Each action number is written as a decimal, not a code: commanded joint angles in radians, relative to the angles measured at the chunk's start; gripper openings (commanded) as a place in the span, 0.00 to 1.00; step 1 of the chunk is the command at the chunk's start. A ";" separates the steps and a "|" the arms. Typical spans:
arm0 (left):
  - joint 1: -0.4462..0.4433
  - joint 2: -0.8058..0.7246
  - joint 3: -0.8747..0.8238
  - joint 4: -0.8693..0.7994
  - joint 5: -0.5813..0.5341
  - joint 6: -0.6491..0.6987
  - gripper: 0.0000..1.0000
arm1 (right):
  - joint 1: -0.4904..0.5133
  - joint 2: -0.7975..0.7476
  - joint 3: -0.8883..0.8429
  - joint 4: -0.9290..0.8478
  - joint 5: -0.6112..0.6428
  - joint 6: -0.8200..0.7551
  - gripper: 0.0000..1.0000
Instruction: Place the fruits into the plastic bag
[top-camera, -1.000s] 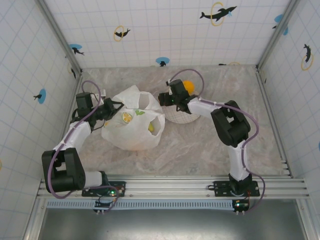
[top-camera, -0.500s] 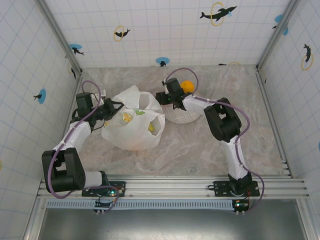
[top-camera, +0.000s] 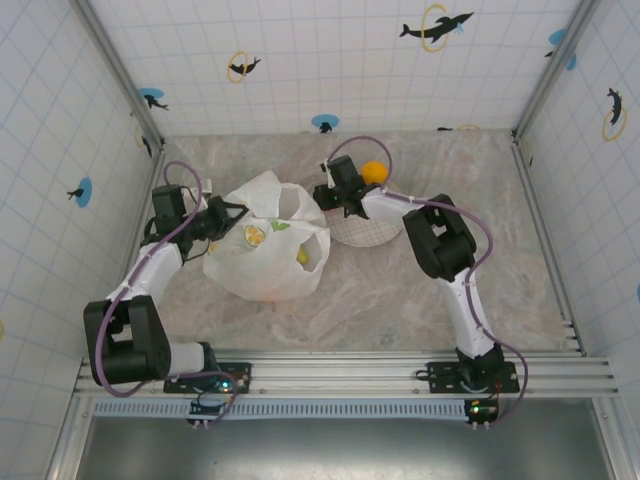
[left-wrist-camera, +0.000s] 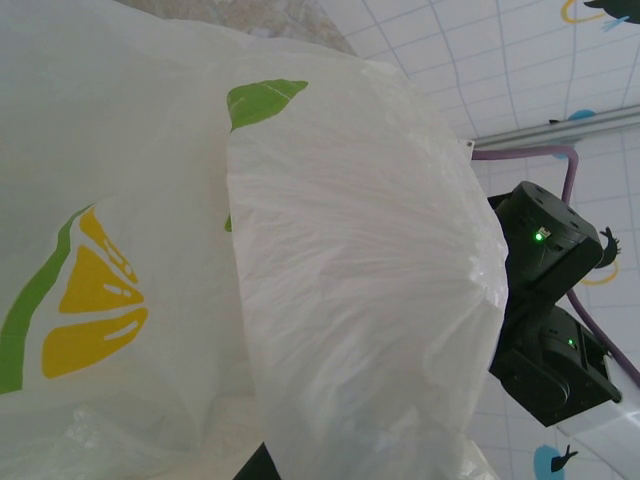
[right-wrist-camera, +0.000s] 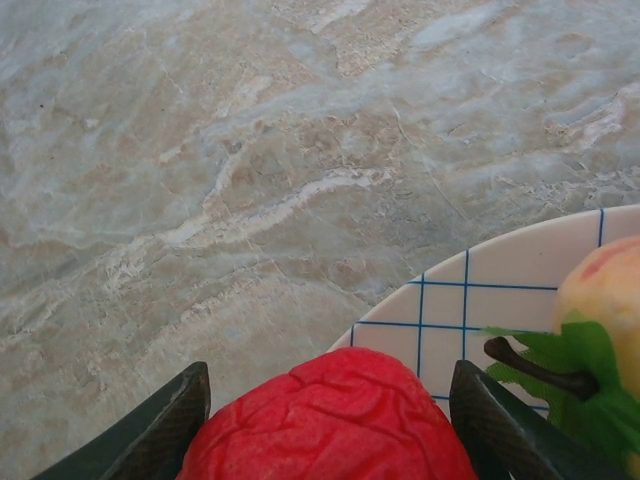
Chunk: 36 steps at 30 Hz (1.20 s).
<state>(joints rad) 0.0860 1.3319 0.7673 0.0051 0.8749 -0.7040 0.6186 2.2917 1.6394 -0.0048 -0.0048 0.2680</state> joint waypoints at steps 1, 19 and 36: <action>0.007 0.010 0.023 -0.009 0.020 0.026 0.00 | 0.000 -0.040 -0.001 -0.011 -0.012 -0.012 0.59; -0.005 -0.006 0.009 0.033 0.056 -0.003 0.00 | -0.041 -0.568 -0.587 0.215 -0.136 0.027 0.55; -0.055 -0.031 0.004 0.036 0.029 -0.006 0.00 | 0.195 -0.743 -0.796 0.388 -0.255 0.033 0.53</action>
<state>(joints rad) 0.0437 1.3205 0.7673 0.0322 0.9077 -0.7124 0.7799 1.6024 0.8726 0.3241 -0.2470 0.3180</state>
